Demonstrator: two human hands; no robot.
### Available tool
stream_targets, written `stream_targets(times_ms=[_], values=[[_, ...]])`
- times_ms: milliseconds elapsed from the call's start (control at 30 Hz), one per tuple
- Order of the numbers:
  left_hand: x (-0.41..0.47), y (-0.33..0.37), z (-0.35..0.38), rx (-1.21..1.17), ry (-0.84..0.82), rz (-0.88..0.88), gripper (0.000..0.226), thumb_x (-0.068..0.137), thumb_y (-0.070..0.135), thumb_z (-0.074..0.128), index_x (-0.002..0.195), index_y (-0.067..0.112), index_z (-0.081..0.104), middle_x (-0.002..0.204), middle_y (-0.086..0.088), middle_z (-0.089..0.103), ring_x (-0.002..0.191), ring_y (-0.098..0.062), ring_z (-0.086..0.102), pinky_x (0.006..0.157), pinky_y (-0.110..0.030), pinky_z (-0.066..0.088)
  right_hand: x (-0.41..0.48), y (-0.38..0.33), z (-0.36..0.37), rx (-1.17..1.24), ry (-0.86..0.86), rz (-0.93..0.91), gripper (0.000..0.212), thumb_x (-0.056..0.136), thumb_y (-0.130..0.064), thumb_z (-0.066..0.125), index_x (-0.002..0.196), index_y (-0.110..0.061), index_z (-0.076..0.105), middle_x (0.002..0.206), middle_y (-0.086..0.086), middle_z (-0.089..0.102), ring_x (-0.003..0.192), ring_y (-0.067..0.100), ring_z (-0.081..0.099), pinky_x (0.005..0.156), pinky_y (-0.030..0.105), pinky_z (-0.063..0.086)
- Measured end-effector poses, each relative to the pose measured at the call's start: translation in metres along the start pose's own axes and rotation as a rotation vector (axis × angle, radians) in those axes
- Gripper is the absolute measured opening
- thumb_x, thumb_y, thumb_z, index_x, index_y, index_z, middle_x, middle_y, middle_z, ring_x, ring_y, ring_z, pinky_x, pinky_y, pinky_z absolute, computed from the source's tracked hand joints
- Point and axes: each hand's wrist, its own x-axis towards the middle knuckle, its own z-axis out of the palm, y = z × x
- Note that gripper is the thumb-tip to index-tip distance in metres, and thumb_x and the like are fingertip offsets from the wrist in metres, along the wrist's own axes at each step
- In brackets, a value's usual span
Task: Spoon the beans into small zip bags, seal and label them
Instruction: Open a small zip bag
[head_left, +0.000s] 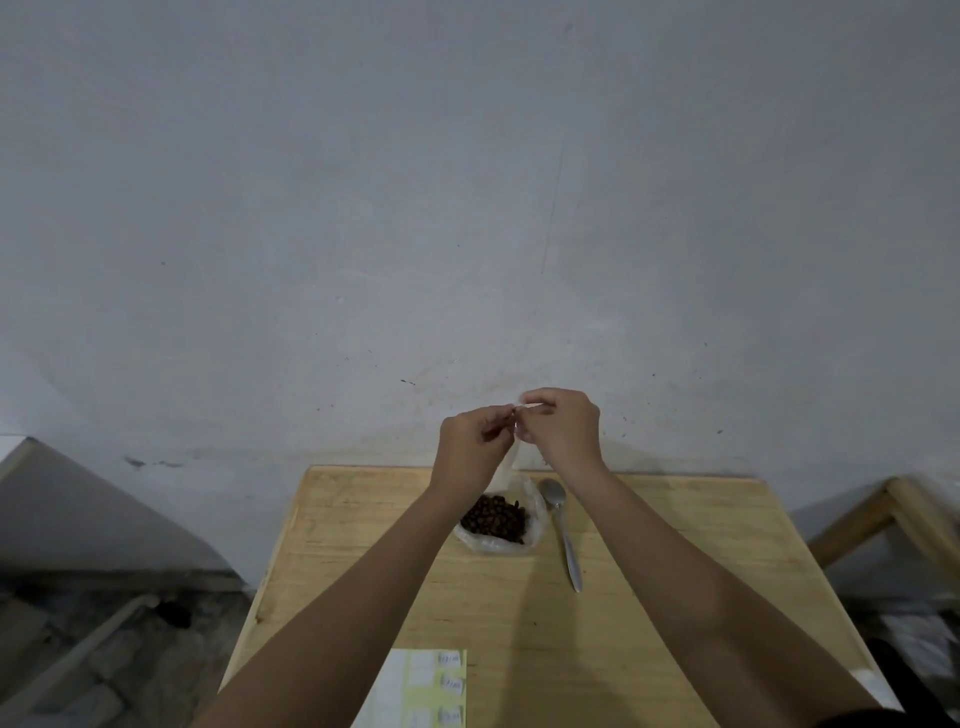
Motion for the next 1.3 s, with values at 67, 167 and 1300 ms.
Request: stream_targets(times_ms=[67, 167, 1300], values=[[0.000, 0.002, 0.001, 0.009, 0.022, 0.014, 0.021, 0.083, -0.010, 0.056, 0.093, -0.001, 0.072, 0.069, 0.010, 0.062, 0.074, -0.017, 0.059, 0.079, -0.046, 0.053, -0.002, -0.003, 0.000, 0.058, -0.010, 0.036, 0.020, 0.075, 0.005, 0.066, 0.094, 0.000, 0.070, 0.081, 0.019, 0.069, 0.075, 0.030, 0.069, 0.075, 0.041, 0.059], [0.000, 0.007, 0.001, 0.001, 0.045, 0.018, 0.016, 0.084, -0.008, 0.056, 0.089, -0.003, 0.071, 0.067, 0.006, 0.062, 0.072, -0.016, 0.058, 0.078, -0.047, 0.053, -0.006, -0.010, -0.003, 0.113, -0.022, 0.044, 0.023, 0.074, 0.010, 0.064, 0.095, 0.002, 0.069, 0.085, 0.023, 0.068, 0.079, 0.031, 0.069, 0.075, 0.037, 0.059], [-0.004, 0.018, -0.019, 0.361, -0.313, 0.218, 0.125, 0.057, 0.038, 0.087, 0.148, 0.021, 0.004, 0.143, 0.005, 0.017, 0.123, -0.003, 0.025, 0.094, -0.023, 0.035, -0.012, -0.059, -0.051, -0.053, -0.353, -0.036, 0.025, 0.077, 0.008, 0.063, 0.099, -0.001, 0.071, 0.072, 0.011, 0.067, 0.063, 0.017, 0.067, 0.063, 0.019, 0.056]])
